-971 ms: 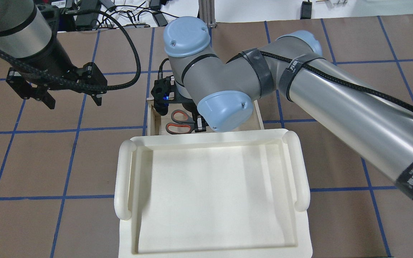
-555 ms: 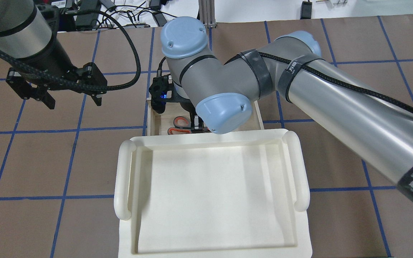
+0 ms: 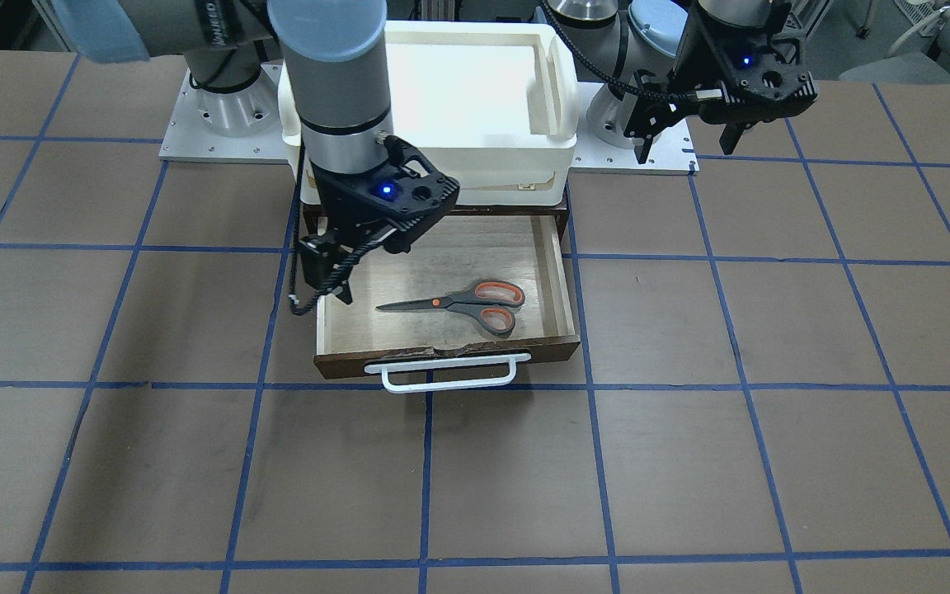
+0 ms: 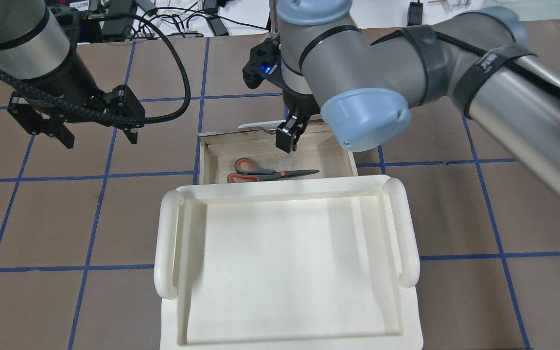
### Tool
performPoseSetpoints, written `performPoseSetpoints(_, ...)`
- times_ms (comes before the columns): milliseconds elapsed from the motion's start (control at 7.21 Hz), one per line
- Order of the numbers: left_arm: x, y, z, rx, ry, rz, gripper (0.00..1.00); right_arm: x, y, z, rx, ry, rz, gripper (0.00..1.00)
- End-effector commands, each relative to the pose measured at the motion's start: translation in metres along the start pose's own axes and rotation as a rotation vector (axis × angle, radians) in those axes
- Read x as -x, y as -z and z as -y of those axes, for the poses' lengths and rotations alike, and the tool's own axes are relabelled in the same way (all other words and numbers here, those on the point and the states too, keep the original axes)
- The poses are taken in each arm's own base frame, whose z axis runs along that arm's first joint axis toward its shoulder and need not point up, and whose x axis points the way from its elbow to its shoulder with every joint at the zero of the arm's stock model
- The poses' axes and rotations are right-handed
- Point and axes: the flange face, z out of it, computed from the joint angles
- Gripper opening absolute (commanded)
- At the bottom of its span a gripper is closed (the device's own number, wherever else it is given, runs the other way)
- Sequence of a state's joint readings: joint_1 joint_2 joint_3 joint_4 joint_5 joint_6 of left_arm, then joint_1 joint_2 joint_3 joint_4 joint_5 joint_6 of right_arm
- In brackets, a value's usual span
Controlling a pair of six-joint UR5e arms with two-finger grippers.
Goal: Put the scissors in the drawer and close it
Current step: 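Raise the right gripper out of the drawer and withdraw it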
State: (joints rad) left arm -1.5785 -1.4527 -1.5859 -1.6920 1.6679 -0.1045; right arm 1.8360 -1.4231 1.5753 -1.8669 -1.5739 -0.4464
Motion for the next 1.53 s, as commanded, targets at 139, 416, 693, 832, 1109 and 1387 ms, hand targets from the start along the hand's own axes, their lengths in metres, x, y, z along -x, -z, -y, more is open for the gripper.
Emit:
performPoseSetpoints(139, 0.0, -0.001, 0.001, 0.002, 0.001, 0.0, 1.0, -0.03, 0.025, -0.03, 0.028, -0.385, -0.003, 1.0)
performPoseSetpoints(416, 0.0, -0.001, 0.001, 0.002, 0.001, 0.0, 1.0, -0.039, 0.044, -0.038, -0.025, -0.479, -0.021, 1.0)
performPoseSetpoints(693, -0.003, -0.012, 0.012, 0.018, 0.036, 0.0, 1.0, -0.057, 0.048, -0.048, -0.017, -0.518, -0.028, 1.0)
performPoseSetpoints(832, -0.008, -0.016, 0.026, -0.014, 0.093, -0.01, 1.0, -0.06, 0.049, -0.055, 0.012, -0.531, -0.02, 1.0)
performPoseSetpoints(1109, -0.046, -0.023, 0.074, -0.197, 0.079, -0.055, 1.0, -0.091, 0.05, -0.072, 0.029, -0.591, -0.024, 1.0)
performPoseSetpoints(1387, -0.1, -0.056, 0.111, -0.244, 0.126, -0.085, 1.0, -0.095, 0.054, -0.077, 0.028, -0.608, -0.026, 1.0)
